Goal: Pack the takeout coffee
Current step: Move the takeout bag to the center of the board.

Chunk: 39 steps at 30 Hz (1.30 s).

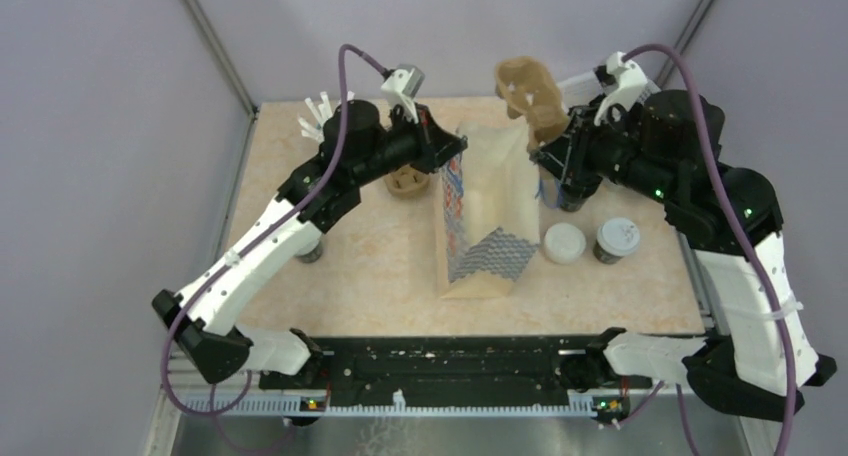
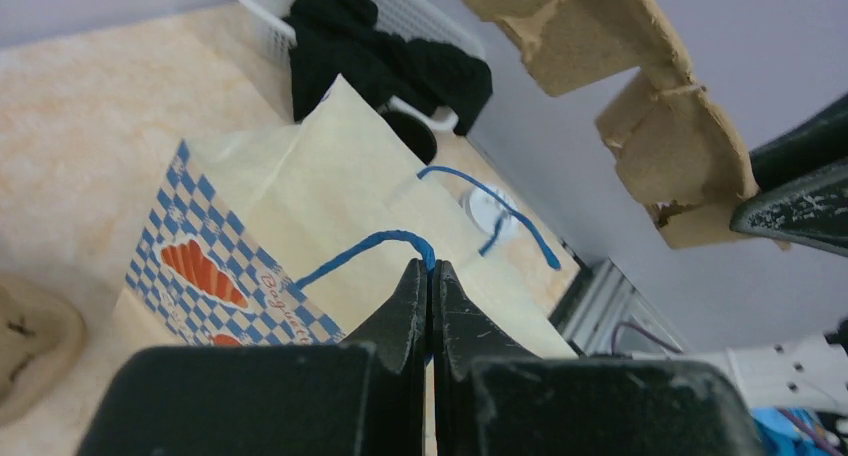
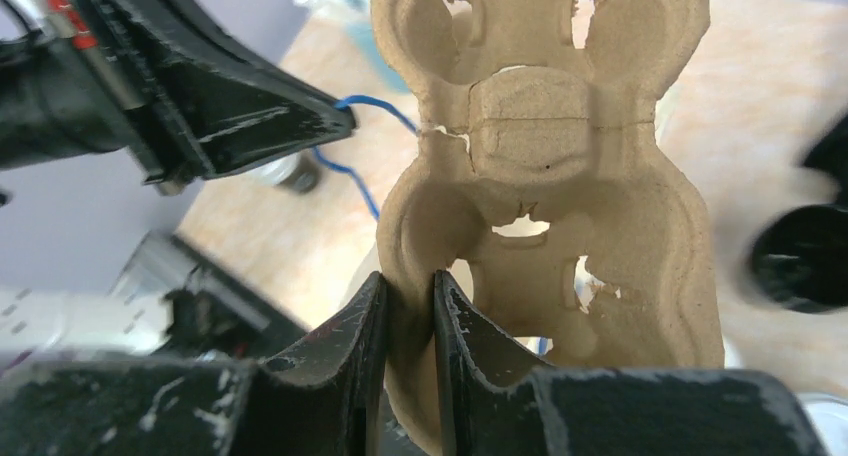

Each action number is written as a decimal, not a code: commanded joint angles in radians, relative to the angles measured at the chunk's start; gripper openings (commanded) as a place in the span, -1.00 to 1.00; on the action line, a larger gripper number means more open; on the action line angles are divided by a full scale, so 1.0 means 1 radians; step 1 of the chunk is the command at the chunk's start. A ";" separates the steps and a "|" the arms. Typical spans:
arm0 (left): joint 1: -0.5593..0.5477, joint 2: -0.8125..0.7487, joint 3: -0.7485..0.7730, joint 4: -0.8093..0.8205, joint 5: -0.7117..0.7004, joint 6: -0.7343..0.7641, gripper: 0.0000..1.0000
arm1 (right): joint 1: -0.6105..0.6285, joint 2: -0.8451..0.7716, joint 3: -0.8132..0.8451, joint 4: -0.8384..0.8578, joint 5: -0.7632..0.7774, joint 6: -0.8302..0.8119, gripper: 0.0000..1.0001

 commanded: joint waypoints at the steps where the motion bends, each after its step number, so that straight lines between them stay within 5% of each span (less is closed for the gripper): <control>1: -0.003 -0.133 -0.134 0.010 0.082 -0.123 -1.00 | -0.004 0.014 0.011 -0.010 -0.327 0.047 -1.00; 9: -0.003 -0.276 -0.270 -0.101 0.059 -0.194 -1.00 | -0.004 0.007 -0.090 0.015 -0.547 -0.084 -1.00; 18: -0.001 -0.292 -0.201 -0.287 -0.045 -0.184 -0.91 | -0.004 -0.003 -0.098 0.027 -0.325 -0.242 -1.00; 21: -0.001 -0.271 -0.168 -0.408 -0.053 -0.174 -0.58 | -0.005 0.013 -0.060 0.044 -0.196 -0.195 -1.00; 25: -0.001 -0.203 -0.092 -0.500 0.020 -0.074 0.36 | -0.006 0.029 -0.026 0.065 -0.133 -0.159 -1.00; 29: 0.009 -0.125 0.075 -0.556 -0.057 -0.015 0.87 | -0.005 0.016 -0.040 0.103 -0.090 -0.096 -1.00; 35: 0.032 0.028 0.253 -0.635 -0.229 0.013 0.97 | -0.005 -0.030 -0.081 0.143 -0.053 -0.042 -1.00; 39: 0.045 0.146 0.326 -0.696 -0.203 0.072 0.88 | -0.006 -0.034 -0.051 0.097 -0.040 -0.047 -1.00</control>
